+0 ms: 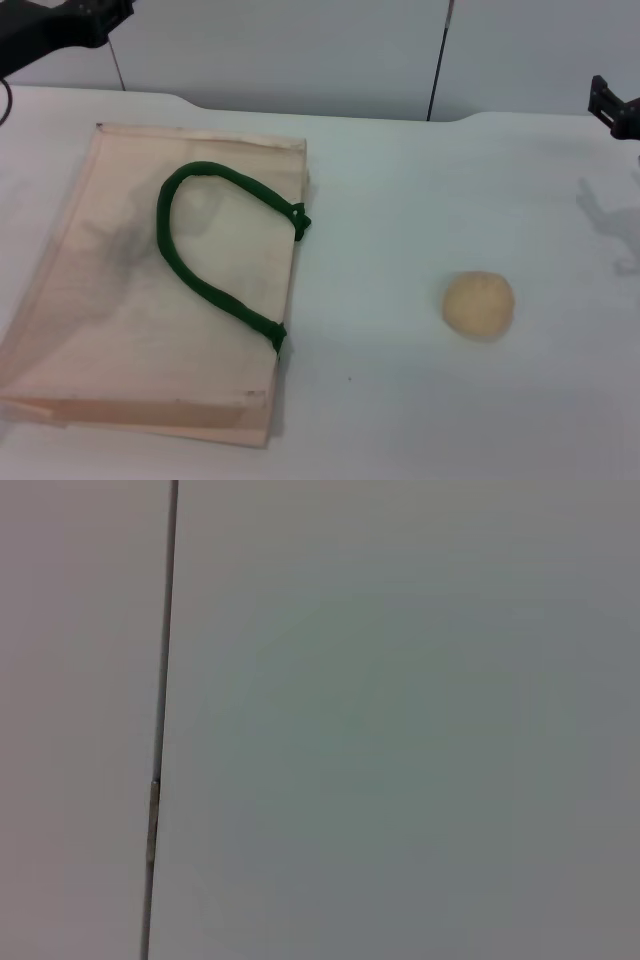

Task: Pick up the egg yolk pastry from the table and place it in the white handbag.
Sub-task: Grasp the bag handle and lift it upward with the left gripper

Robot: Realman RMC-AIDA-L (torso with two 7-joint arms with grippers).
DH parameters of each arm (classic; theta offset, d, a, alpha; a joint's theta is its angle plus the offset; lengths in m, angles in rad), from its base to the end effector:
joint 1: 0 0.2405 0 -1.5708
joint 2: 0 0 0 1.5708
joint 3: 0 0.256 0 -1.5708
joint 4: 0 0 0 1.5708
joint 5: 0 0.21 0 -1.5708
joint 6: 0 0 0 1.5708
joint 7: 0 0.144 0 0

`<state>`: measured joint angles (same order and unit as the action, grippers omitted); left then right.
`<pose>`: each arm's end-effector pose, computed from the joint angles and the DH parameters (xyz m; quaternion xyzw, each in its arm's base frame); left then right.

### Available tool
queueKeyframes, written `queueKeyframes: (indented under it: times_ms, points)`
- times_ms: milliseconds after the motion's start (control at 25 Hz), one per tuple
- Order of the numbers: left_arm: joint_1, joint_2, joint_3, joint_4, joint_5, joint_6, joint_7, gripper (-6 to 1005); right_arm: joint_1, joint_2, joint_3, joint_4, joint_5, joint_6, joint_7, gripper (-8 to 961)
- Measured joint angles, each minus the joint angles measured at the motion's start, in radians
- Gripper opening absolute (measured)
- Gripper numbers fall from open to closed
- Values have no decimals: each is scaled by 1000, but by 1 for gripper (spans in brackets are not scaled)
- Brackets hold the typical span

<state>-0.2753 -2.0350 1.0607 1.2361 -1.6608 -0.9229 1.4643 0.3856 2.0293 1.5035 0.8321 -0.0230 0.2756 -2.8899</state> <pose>-0.2300 0.3804 0.1213 -0.8125 -0.2222 -0.3099 0.4410 0.2689 0.4150 0.0182 -0.7538 0.2457 0.1838 0.5810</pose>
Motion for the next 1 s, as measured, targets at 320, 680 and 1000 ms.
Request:
queueKeyframes:
  times_ms: [320,680,1000]
  points:
    - [-13,2,-86,259,350,-196,-448,363,0,-1,-2,-5,0,-3,6,772]
    - [-151,4,-227,292,697,-471,-645,363,-1,-1,-6,-4,0,-3,10,772]
    - [-217,4,-232,234,867,-534,-678,362,-1,-1,-6,-5,0,-3,11,772]
